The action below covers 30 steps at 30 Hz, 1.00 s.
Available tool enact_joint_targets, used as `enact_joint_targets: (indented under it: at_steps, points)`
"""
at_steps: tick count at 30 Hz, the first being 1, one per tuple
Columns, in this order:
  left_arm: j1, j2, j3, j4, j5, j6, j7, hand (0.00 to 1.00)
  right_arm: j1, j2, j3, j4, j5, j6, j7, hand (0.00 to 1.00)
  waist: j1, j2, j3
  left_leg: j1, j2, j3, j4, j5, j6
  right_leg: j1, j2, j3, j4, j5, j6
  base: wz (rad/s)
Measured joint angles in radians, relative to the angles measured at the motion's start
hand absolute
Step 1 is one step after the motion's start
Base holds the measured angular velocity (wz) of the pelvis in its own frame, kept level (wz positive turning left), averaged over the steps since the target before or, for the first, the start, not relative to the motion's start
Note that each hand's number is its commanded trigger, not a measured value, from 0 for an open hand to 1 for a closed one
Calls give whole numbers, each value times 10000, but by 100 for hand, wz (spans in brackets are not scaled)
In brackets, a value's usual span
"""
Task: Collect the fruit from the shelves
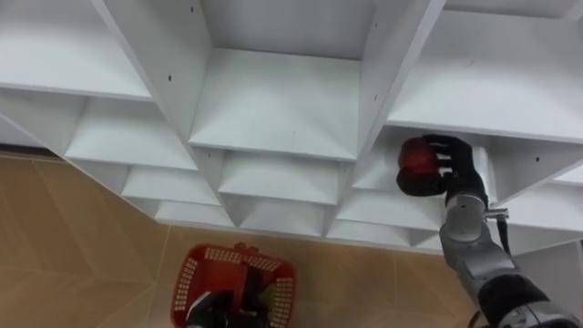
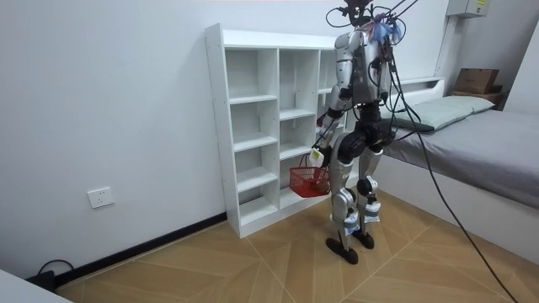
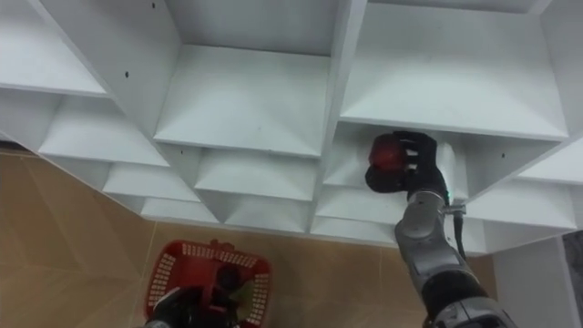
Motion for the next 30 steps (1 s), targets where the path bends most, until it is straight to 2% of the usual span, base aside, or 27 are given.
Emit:
enact_joint_targets:
  at_steps: [3, 6, 7, 8, 10, 13, 16, 21, 26, 30]
  points:
    - [14, 25, -1, -39, 5, -1, 4, 100, 258, 31, 151, -82, -22, -16, 200, 100, -21, 2, -3, 210, -2, 0, -38, -1, -1, 235, 10, -5, -86, -3, 5, 0]
    - [106, 128, -5, -119, -5, -7, 37, 100, 732, 102, 389, -550, 3, -28, 351, 100, -242, -4, -17, 354, -10, -41, -57, -1, -1, 451, 18, -76, -213, -3, 7, 5]
    - [231, 167, 7, -203, -7, -21, 41, 100, 1098, 121, 390, -794, -30, -101, 445, 100, -274, -4, -91, 468, -12, -37, -151, -1, -1, 569, 31, -76, -316, 1, 18, 5]
    - [298, 182, 9, -241, -7, -38, 45, 100, 1294, 123, 388, -864, -29, -172, 490, 100, -286, 5, -100, 565, -13, -36, -186, -1, -1, 686, 43, -76, -388, 11, 32, 0]
    - [629, 198, 250, -433, 1, -62, 85, 100, 2007, 214, 380, -1196, -51, -279, 647, 100, -356, 8, -219, 961, -20, 7, -357, -1, -1, 1050, 67, -5, -558, 21, 57, -6]
    - [838, 205, 385, -888, -15, -180, 206, 100, 2721, 270, 457, -1924, -49, -274, 947, 100, -481, 16, -279, 1145, -22, 33, -397, -2, -1, 1219, 73, 30, -575, 15, 72, -3]
    - [1153, 163, 376, -1485, -30, -344, 257, 100, 3540, 285, 788, -2717, -82, -253, 1131, 100, -551, 13, -287, 1465, -16, 85, -498, -2, -1, 1482, 80, 88, -593, 9, 80, -5]
    - [1322, 127, 392, -1770, -288, -426, 441, 100, 4126, 369, 868, -3260, -97, -243, 1312, 100, -799, -2, -298, 1968, -18, 134, -668, -3, -2, 1931, 83, 88, -732, -17, 112, -1]
    - [1355, 125, 407, -2590, -403, -426, 655, 100, 4966, 307, 975, -4464, -246, -241, 1401, 100, -783, -5, -305, 2178, -22, 152, -817, 2, -10, 2039, 98, 139, -713, -3, 119, -2]
    - [1363, 77, 573, -2901, -394, -428, 695, 100, 5318, 275, 980, -4971, -1053, -224, 1783, 100, -742, 12, -296, 2456, 11, 327, -990, 0, -12, 2209, 185, 418, -734, -3, 123, -13]
